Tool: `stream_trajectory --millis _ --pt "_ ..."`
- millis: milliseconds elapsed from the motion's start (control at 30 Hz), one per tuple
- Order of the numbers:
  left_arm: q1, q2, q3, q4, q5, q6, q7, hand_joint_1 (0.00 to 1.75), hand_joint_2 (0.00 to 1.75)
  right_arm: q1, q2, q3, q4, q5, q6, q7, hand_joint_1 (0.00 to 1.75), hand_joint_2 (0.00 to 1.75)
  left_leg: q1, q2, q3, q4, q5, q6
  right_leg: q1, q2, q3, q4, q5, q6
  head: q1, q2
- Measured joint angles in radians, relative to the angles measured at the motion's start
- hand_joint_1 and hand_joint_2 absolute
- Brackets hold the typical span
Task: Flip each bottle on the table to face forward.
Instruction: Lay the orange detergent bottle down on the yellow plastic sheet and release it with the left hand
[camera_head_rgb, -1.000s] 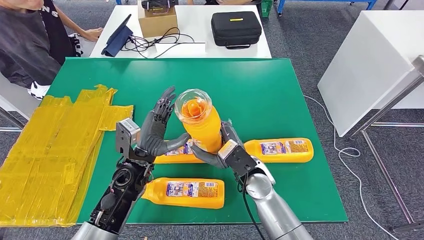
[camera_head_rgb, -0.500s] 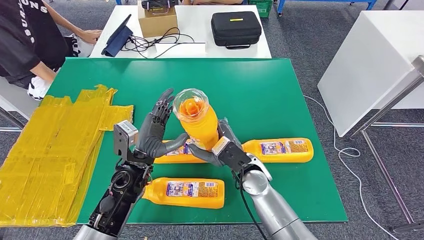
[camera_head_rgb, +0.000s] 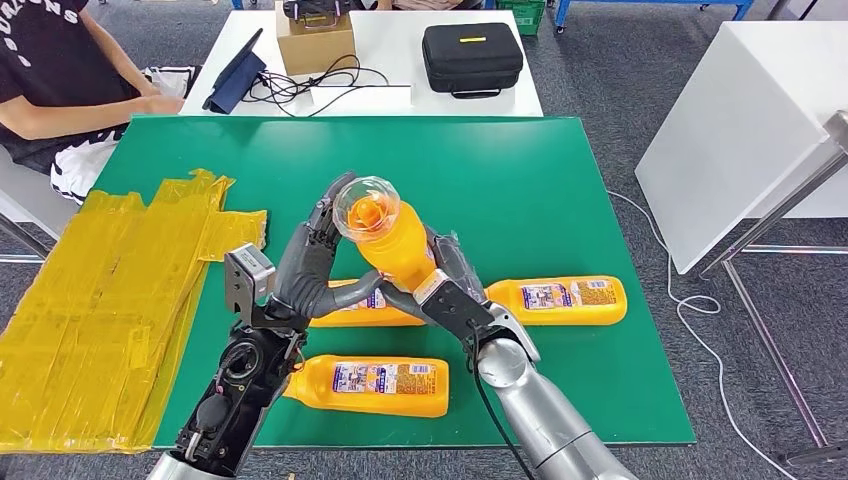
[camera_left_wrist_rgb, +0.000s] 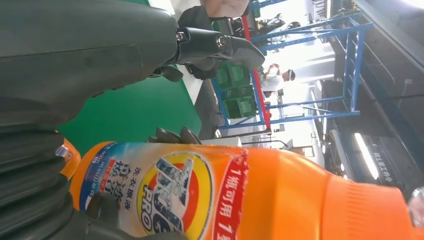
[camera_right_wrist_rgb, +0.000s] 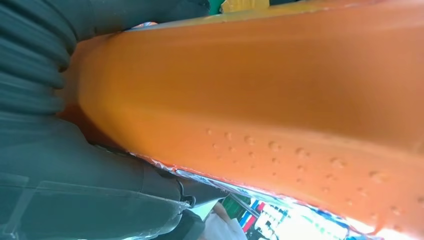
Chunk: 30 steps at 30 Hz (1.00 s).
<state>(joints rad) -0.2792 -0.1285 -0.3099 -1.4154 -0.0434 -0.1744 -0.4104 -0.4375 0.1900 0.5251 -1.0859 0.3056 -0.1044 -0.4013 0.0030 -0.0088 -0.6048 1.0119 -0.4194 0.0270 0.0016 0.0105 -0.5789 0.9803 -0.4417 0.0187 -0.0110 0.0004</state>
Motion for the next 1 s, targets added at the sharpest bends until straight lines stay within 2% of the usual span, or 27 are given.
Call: stream_trajectory --millis 533,1000 --pt "0.024 0.000 -0.028 -0.064 -0.015 0.000 0.002 0.00 1.75 0.003 -0.001 -0.090 -0.004 0.005 -0.105 0.022 1.75 1.75 0.000 0.000 0.000 0.000 0.000 0.000 0.000 0.000 0.000 0.000 0.000 0.000 0.000 0.000" --pt "0.012 -0.006 -0.052 -0.076 -0.021 0.001 0.016 0.00 1.75 -0.013 0.020 -0.151 -0.002 0.024 -0.146 0.051 1.75 1.75 0.000 0.000 0.000 0.000 0.000 0.000 0.000 0.000 0.000 0.000 0.000 0.000 0.000 0.000"
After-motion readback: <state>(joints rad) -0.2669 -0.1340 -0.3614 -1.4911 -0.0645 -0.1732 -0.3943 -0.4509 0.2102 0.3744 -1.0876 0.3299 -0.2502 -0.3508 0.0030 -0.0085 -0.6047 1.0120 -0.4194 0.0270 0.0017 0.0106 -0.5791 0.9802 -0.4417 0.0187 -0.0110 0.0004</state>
